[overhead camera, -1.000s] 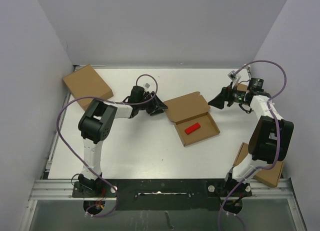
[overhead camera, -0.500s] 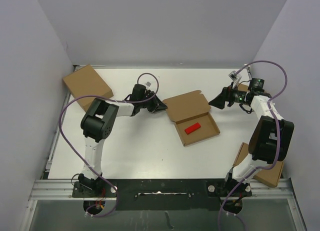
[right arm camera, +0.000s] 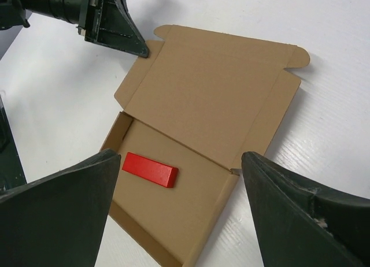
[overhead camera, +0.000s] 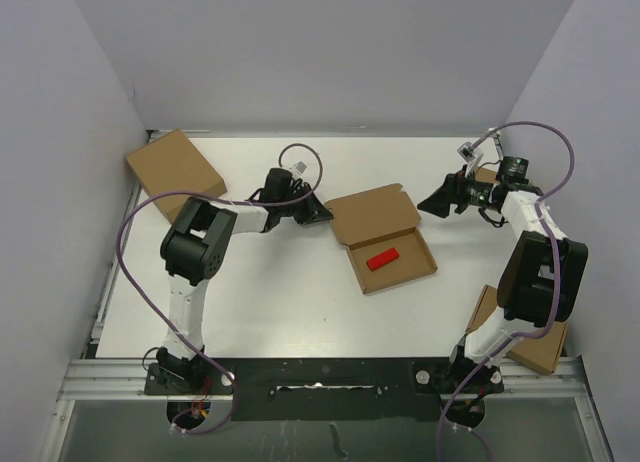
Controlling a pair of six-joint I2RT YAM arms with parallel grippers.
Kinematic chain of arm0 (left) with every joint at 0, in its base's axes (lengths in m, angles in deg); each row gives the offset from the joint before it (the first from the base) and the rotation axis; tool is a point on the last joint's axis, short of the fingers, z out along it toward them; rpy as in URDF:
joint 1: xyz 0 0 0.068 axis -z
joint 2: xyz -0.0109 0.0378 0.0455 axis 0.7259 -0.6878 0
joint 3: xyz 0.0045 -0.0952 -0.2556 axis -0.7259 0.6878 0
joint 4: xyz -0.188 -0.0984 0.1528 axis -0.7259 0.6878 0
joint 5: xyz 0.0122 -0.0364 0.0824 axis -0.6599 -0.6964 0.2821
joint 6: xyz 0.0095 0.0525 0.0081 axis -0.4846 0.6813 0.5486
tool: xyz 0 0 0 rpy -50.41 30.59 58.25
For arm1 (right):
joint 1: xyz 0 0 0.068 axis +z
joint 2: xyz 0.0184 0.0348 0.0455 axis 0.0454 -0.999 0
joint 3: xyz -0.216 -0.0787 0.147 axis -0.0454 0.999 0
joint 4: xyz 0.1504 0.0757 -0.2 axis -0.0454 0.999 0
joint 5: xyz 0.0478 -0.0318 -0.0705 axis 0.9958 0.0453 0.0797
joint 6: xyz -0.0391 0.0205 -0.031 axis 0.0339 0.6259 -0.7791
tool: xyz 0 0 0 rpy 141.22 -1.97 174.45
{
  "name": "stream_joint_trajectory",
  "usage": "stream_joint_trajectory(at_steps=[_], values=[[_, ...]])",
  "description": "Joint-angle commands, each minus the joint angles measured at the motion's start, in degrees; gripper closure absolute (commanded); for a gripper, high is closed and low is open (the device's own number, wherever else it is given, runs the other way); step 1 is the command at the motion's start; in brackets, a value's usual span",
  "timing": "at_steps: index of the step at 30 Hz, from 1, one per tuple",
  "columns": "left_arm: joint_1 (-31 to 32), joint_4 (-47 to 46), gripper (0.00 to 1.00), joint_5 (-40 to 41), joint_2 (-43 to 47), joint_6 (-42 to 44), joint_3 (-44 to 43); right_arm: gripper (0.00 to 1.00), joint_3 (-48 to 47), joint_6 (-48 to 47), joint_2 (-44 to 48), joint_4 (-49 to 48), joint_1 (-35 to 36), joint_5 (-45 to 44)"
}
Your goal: Fold the paper box
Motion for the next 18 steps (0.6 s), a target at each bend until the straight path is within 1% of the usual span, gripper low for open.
stream_joint_trajectory(at_steps=[1, 5, 8, 18], values=[[0.2, -2.4, 1.00, 2.0, 9.2, 12.0, 3.7, 0.13, -1.1, 0.6, -1.4, 0.5, -0.5, 0.2], [0.2, -3.8, 1.00, 2.8, 13.8, 19.0, 7.4, 0.21, -2.5, -0.3, -3.1, 3.0, -0.5, -0.5], [0.2, -4.5, 1.00, 2.9, 16.5, 22.4, 9.2, 0.25, -3.5, -0.9, -4.4, 4.8, -0.5, -1.3], [0.1, -5.8, 1.00, 0.0, 20.7, 27.6, 10.8, 0.27, -4.7, 0.0, -8.6, 6.2, 0.8, -0.6]])
